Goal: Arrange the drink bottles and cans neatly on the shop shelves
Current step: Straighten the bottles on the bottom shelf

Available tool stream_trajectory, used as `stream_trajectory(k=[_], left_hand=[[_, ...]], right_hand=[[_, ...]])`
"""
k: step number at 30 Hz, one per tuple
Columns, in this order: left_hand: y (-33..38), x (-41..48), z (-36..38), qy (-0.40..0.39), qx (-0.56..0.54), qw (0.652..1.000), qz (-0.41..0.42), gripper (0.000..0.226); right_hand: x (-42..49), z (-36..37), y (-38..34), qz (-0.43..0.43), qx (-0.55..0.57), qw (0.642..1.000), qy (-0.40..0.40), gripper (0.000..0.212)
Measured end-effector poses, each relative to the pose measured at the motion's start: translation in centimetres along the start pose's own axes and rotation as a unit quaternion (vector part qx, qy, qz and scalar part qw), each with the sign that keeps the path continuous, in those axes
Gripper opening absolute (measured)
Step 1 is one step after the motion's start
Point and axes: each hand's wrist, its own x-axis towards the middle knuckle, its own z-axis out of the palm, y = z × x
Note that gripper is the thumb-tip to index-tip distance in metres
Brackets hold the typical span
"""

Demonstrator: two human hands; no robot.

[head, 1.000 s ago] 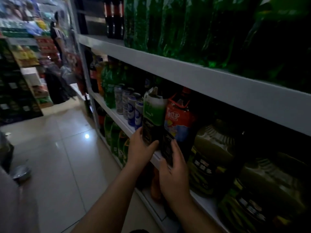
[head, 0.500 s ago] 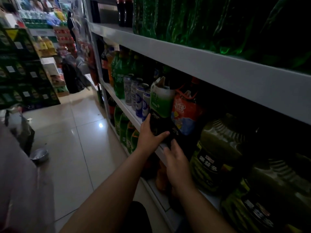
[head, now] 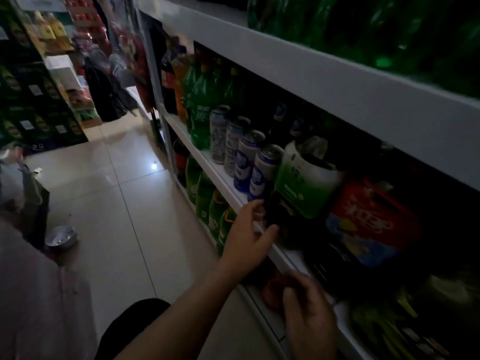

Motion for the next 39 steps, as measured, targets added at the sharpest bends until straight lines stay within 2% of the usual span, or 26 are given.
stream_trajectory(k=[2,3,6,8,11,15,18,20,24,26,29,32,36,39], left_hand=[[-2.6,1.8,-2.7,0.025,0.015,0.999,-0.042,0.023],[-4.1,2.8,-4.0,0.032,0.017,0.996,-0.081,0.017],[-8.6,6.0,-7.4,0.029,0.044,0.979,-0.195,0.021],[-11.6,7.9,-8.6,0.005,0.096,0.967,-0.237,0.016],[-15.3,9.4,-8.7,-0.057,0.168,0.951,-0.254,0.016],[-17.6,10.6,-6.8,-0.110,0.140,0.943,-0.283,0.013],[-18.4,10.6,-5.0,-0.126,0.068,0.955,-0.260,0.045],[-18.7,9.9,-4.3,-0.125,0.064,0.972,-0.190,0.063],[-19.9,9.1,-4.2,-0.170,0.115,0.977,-0.055,0.079],[-20.8,8.8,-4.5,-0.188,0.137,0.972,-0.024,0.092],[-21.5,8.6,-5.1,-0.191,0.115,0.975,-0.006,0.089],[-22.2,9.1,-5.5,-0.187,0.128,0.974,-0.019,0.082],[-23.0,9.6,-5.8,-0.209,0.160,0.965,-0.022,0.085],[-23.2,9.9,-5.9,-0.222,0.153,0.963,-0.009,0.087]], right_hand=[[1.2,2.8,0.4,0.017,-0.047,0.996,-0.072,0.033],[2.1,4.1,0.9,0.038,-0.071,0.990,-0.113,0.036],[5.2,7.5,3.2,0.117,-0.127,0.968,-0.185,0.028],[6.9,9.1,5.1,0.168,-0.154,0.955,-0.187,0.025],[8.2,10.2,8.0,0.212,-0.173,0.948,-0.164,0.037],[8.1,11.0,10.5,0.149,-0.215,0.962,-0.073,0.037],[7.9,12.1,11.1,0.151,-0.234,0.960,-0.031,0.055],[8.1,13.1,11.5,0.144,-0.238,0.961,-0.012,0.066],[9.6,15.2,11.7,0.164,-0.227,0.960,0.012,0.077],[10.5,16.0,11.7,0.169,-0.236,0.957,0.014,0.086],[11.9,16.9,11.8,0.185,-0.239,0.953,0.004,0.101],[12.8,16.9,11.8,0.213,-0.237,0.948,0.000,0.095],[13.2,16.5,11.6,0.241,-0.168,0.956,-0.010,0.066],[13.1,16.0,11.3,0.257,-0.150,0.954,-0.024,0.062]])
